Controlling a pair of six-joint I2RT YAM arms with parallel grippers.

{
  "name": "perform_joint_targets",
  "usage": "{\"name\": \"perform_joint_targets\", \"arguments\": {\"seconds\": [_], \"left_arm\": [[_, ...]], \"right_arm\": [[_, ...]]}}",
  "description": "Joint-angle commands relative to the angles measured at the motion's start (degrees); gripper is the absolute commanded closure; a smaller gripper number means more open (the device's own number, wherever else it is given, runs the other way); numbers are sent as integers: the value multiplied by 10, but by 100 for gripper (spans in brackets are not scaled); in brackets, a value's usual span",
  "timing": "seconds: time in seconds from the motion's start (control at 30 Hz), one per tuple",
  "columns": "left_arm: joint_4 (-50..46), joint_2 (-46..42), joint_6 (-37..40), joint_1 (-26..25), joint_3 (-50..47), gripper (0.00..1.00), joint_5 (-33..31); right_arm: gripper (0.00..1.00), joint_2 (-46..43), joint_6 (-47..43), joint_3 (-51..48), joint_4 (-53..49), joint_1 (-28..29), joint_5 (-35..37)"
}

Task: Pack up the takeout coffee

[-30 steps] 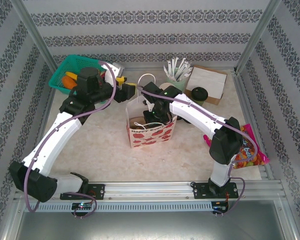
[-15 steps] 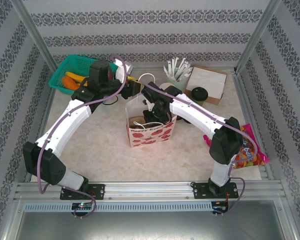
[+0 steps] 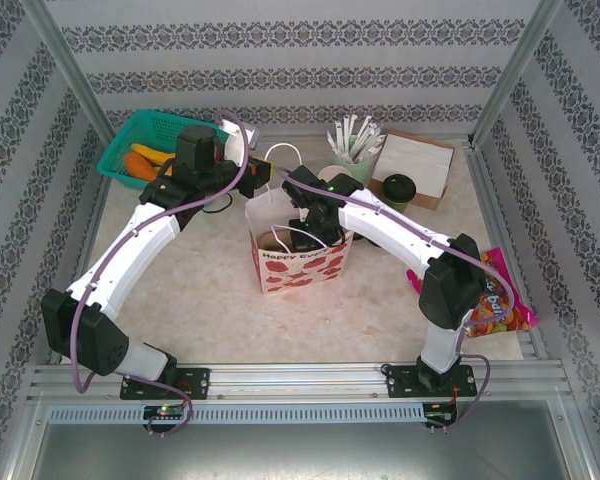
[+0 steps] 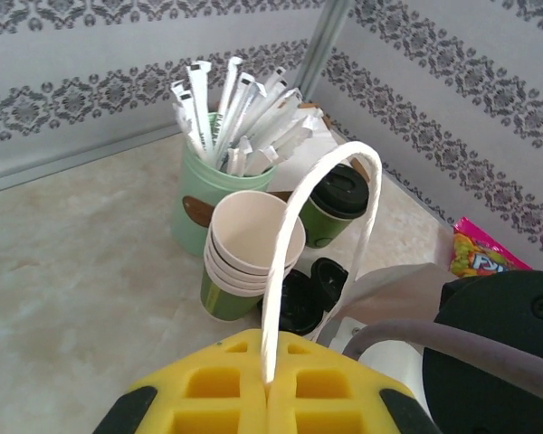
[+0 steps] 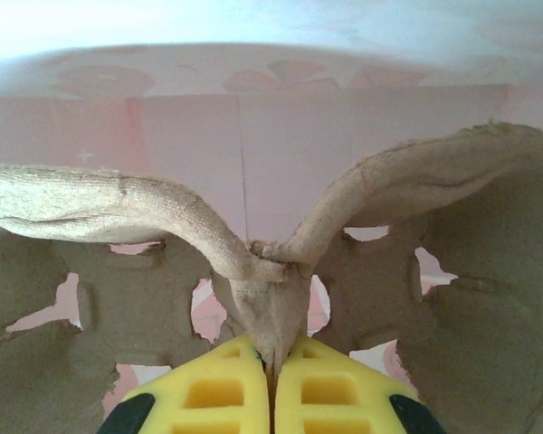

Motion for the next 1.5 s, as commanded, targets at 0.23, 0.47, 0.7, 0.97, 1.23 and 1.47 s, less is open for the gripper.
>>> {"name": "perform_joint_targets", "arguments": {"seconds": [0.23, 0.47, 0.7, 0.97, 1.23, 1.47], "left_arm": [[-47, -14, -74, 4, 11, 100, -45], [-52, -10, -106, 3, 26, 100, -53], [-63, 2, -99, 3, 43, 100, -38], [-77, 37, -106, 3, 80, 100, -25], [-99, 55, -118, 6, 86, 100, -35], [-103, 57, -113, 7, 91, 100, -39]], "right_arm": [[100, 46, 11, -9, 7, 3, 16], [100, 67, 8, -15, 4, 3, 19], [100, 96, -29, -10, -4, 3, -6], [100, 111, -41, -18, 5, 3, -1], [84, 96, -52, -23, 31, 5, 21], [67, 83, -60, -20, 28, 6, 16]]}}
